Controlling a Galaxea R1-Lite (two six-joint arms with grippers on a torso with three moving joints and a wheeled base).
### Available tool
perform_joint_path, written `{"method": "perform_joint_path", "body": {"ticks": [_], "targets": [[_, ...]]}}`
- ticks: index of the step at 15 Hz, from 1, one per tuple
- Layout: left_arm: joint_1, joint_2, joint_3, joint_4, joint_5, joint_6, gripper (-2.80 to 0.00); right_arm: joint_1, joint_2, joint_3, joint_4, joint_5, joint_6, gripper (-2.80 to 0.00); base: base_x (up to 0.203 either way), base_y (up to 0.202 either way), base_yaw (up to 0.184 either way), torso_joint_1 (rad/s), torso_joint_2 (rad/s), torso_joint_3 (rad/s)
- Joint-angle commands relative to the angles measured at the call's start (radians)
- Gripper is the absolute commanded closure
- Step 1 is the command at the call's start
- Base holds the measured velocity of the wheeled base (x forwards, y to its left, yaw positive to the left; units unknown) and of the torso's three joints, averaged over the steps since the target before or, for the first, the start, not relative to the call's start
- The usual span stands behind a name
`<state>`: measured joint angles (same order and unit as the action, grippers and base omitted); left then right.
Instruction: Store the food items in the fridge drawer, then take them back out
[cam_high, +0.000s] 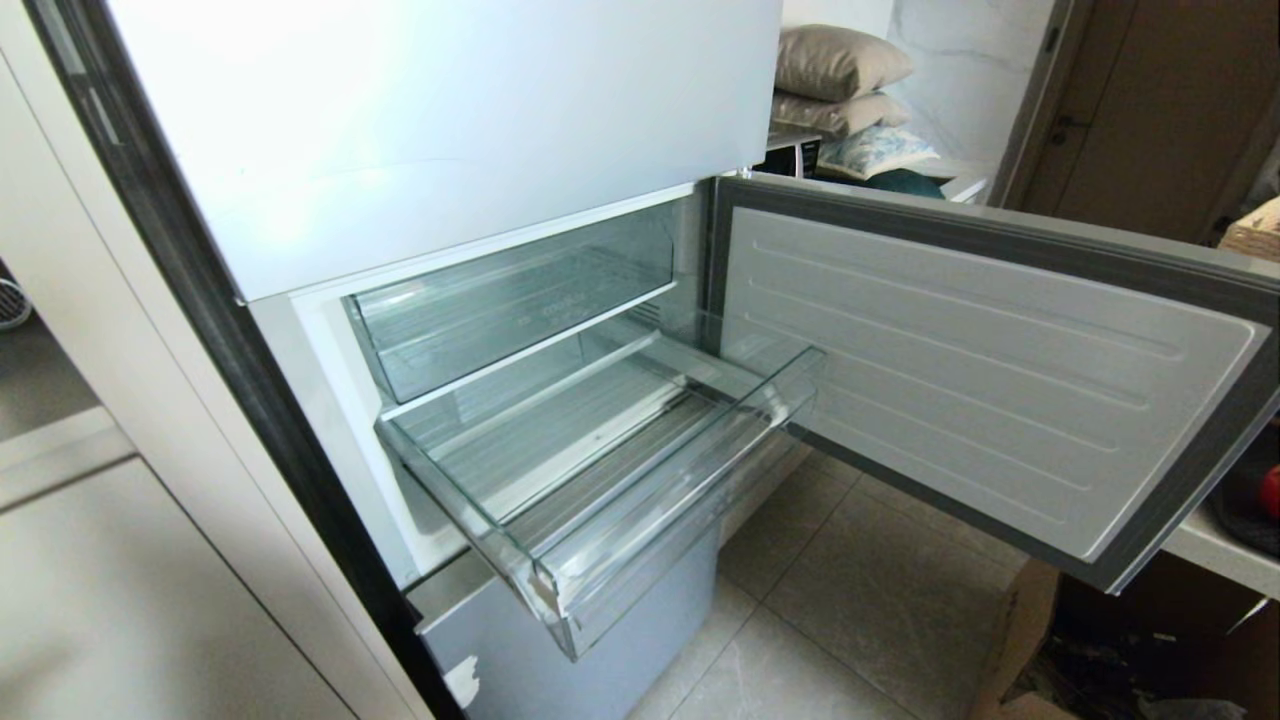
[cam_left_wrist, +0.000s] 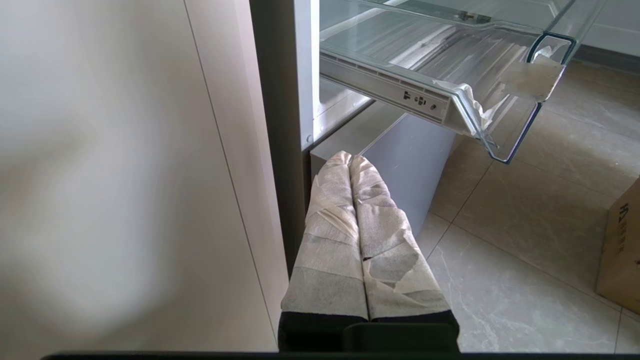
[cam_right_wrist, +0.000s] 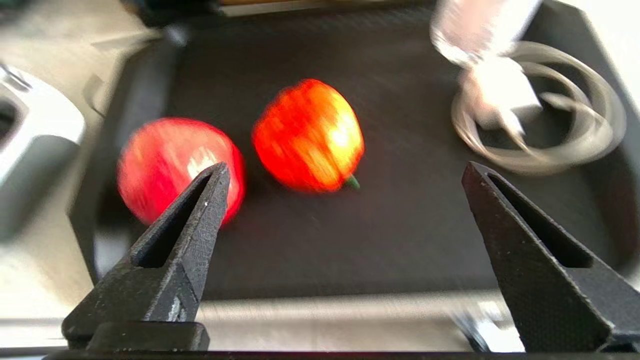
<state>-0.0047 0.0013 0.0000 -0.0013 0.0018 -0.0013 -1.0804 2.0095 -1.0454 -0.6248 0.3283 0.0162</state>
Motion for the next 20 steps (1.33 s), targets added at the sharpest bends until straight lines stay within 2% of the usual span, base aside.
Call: {"method": "perform_joint_path", "body": {"ticks": [1, 8, 11, 13, 20], "targets": [[0.0, 0.0, 0.0, 0.0, 0.0, 0.0, 0.0, 0.005, 0.079, -0.065, -0.017, 0.03, 0.016, -2.8, 0.0, 0.0, 0.0, 0.0, 0.0, 0.0], [0.0, 0.0, 0.0, 0.0, 0.0, 0.0, 0.0, 0.074, 0.248, -0.211, -0.081, 0.033, 0.021, -2.8, 0.0, 0.0, 0.0, 0.0, 0.0, 0.0], [0.002, 0.0, 0.0, 0.0, 0.0, 0.0, 0.0, 0.079, 0.323, -0.278, -0.089, 0.014, 0.023, -2.8, 0.0, 0.0, 0.0, 0.0, 0.0, 0.0], [0.0, 0.0, 0.0, 0.0, 0.001, 0.0, 0.0, 0.09, 0.358, -0.307, -0.091, -0.026, 0.024, -2.8, 0.0, 0.0, 0.0, 0.0, 0.0, 0.0], [0.0, 0.0, 0.0, 0.0, 0.001, 0.0, 0.0, 0.112, 0.396, -0.308, -0.095, -0.029, 0.033, -2.8, 0.0, 0.0, 0.0, 0.0, 0.0, 0.0]]}}
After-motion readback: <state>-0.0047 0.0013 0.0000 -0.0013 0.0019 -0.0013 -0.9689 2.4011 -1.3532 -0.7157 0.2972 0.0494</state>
